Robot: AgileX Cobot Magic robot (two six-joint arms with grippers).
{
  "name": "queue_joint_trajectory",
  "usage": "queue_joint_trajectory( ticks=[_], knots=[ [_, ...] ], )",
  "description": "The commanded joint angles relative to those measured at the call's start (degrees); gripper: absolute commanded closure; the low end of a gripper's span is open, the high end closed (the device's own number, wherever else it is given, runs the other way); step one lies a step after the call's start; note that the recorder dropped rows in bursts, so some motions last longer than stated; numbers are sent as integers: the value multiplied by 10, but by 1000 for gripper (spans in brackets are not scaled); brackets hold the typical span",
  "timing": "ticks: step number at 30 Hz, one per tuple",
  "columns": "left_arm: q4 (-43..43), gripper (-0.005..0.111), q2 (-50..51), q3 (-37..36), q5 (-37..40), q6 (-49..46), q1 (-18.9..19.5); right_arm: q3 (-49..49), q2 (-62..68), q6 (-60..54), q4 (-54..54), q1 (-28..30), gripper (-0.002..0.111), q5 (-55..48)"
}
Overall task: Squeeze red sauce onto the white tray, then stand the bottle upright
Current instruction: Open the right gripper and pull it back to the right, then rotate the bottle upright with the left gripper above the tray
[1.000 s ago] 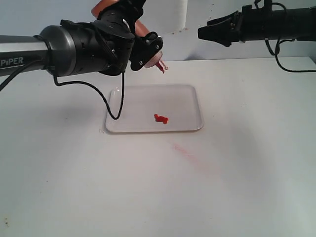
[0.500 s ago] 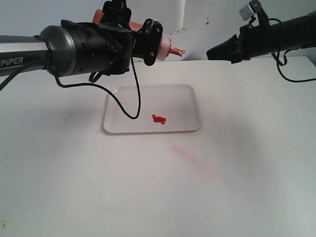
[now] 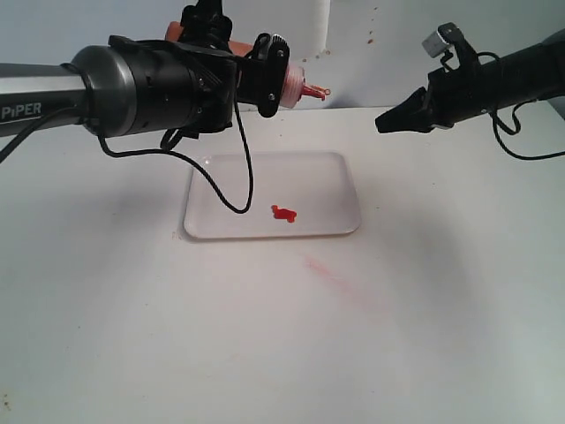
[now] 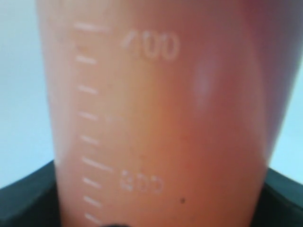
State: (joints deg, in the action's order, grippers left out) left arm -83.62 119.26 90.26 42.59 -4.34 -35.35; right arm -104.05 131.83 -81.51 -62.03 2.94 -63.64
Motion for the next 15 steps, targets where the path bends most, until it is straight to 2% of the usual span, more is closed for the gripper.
queue_joint_trajectory(
  ticks=[1,6,10,15],
  knots=[
    [13,107,-7,5,9,33,1,3,-6,0,0,4,108,2],
    [17,107,-7,5,11,75,1,3,-6,-2,0,4,108,2],
    [17,107,-7,5,12,171,1,3,-6,-2,0,4,108,2],
    [24,107,-7,5,27,225,1,3,-6,-2,0,4,108,2]
  ],
)
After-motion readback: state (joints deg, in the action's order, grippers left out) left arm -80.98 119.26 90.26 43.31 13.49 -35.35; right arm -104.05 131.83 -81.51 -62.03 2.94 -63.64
